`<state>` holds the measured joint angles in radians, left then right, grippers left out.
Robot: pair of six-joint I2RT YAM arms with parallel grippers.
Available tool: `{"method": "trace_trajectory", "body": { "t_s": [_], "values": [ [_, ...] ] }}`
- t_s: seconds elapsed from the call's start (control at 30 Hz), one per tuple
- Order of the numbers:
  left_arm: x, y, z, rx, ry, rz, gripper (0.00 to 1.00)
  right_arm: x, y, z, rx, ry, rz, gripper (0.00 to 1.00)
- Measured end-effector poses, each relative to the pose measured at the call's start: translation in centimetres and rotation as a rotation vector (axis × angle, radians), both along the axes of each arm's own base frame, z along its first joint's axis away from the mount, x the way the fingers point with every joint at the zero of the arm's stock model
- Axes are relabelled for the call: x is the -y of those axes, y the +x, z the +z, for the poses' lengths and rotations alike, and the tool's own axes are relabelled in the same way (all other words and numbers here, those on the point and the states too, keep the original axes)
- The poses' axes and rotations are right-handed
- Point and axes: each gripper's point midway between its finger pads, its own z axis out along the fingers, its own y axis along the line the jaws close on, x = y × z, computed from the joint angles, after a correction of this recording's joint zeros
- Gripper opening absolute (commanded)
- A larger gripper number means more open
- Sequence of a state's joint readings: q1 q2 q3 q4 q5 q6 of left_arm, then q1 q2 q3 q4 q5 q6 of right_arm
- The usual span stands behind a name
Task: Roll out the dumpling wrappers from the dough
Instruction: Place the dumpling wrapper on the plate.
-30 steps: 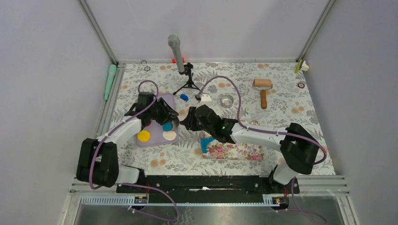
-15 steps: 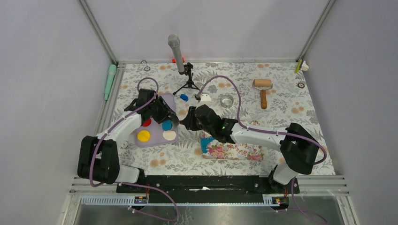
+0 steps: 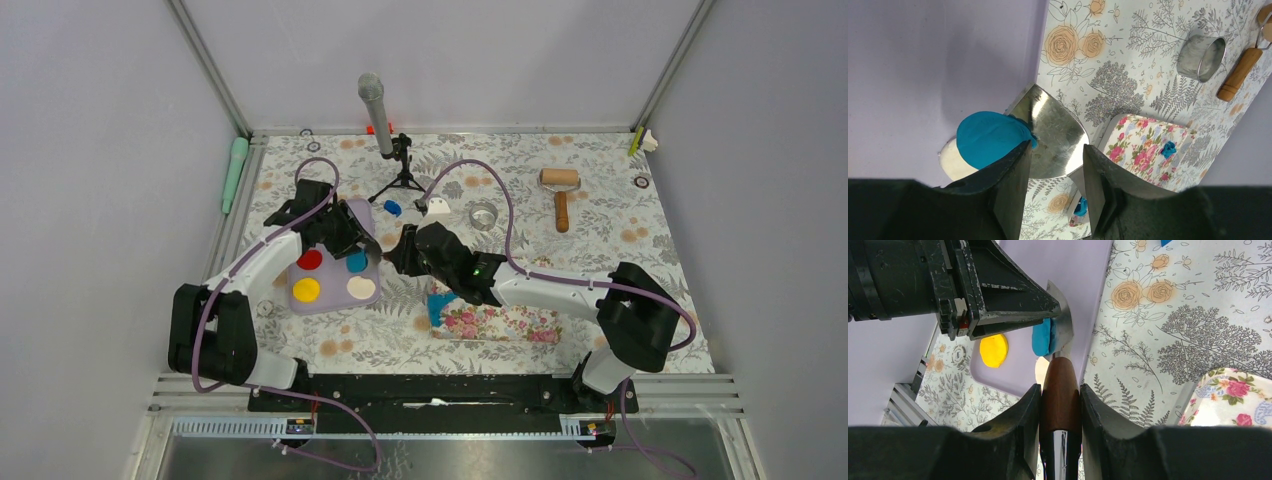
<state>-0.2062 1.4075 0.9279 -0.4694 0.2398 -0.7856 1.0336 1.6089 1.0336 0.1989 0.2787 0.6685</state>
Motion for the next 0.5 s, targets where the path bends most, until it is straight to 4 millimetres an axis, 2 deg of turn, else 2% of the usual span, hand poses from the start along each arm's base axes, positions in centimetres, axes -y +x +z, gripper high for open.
{"method": "trace_trajectory", "body": {
  "t_s": [0.33,0.5],
  "values": [
    [0.3,0.3,0.8,0.012,-0.013,-0.01,0.46,-0.2,0.3,0.5,0.03,0.006,0.011,0.0],
    [0.7,1.2,2.4,0.082,-0.048,0.001,0.47,-0.4,0.3,0.8,0.036,0.014,0.012,0.0]
  ]
}}
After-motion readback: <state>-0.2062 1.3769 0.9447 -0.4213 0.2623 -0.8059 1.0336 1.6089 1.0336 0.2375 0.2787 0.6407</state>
